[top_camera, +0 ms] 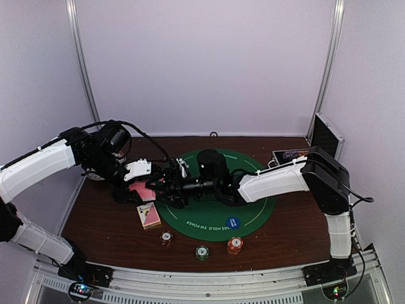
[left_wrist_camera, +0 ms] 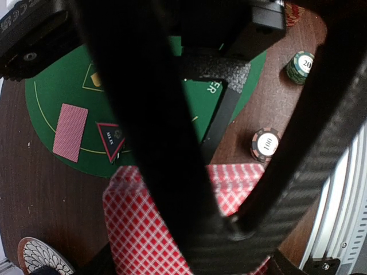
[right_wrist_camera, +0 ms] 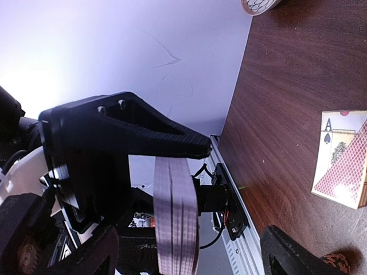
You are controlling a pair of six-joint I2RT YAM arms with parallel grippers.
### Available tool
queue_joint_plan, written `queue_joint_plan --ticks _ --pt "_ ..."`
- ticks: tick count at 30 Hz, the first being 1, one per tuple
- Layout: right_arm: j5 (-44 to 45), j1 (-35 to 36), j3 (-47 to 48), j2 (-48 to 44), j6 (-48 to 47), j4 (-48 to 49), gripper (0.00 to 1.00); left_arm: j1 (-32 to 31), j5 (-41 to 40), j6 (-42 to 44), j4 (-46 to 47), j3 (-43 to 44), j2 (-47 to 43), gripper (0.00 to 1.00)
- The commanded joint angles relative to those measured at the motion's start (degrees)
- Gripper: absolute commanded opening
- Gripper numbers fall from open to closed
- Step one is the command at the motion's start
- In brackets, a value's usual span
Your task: Distribute texas hold em gaming equipment
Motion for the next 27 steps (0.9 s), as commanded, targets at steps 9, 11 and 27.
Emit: queue_joint_plan --ticks 9,11,27 --pt "-1.42 1.53 9.3 6.56 1.78 1.3 0.88 -0.2 1.55 -0.51 -0.3 2.55 -0.01 0.0" --pt "-1.5 1.64 10.77 7.65 1.83 0.68 0.88 -0.2 1.61 -0.49 -0.34 2.55 -0.01 0.0" --pt "-3.19 0.84 11.09 10.65 2.59 -0.31 0.79 -0.2 1.31 -0.41 -0.89 2.85 -0.45 0.0"
